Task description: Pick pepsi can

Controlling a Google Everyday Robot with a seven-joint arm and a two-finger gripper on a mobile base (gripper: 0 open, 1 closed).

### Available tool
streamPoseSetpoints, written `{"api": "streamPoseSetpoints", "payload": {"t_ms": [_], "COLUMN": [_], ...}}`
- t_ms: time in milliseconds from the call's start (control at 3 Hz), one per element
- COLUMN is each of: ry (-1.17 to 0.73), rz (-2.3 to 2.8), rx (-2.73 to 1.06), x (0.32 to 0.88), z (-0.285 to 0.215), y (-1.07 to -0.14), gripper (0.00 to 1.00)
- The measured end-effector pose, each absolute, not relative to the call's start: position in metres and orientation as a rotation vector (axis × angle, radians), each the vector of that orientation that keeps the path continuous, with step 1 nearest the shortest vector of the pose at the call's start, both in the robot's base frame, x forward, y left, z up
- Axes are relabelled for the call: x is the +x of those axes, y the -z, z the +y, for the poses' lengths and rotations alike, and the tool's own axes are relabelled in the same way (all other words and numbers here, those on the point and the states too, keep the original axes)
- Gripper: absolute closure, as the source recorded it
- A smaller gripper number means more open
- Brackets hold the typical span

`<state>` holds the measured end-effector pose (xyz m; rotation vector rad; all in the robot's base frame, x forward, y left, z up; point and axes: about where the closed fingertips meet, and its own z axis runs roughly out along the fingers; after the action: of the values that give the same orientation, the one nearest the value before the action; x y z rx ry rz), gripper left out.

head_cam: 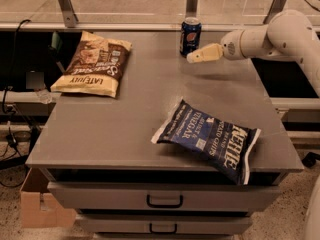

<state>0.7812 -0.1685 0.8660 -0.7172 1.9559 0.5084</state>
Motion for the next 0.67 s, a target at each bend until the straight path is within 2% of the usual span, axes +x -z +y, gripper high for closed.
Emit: {"api": "streamPoseSetpoints", "payload": {"t_ms": [667], "ry": [-0.458], "rz": [1.886], "rx": [-0.724], "x": [0.811], "z": [-0.148], "y": [-0.874], "gripper": [0.0]}}
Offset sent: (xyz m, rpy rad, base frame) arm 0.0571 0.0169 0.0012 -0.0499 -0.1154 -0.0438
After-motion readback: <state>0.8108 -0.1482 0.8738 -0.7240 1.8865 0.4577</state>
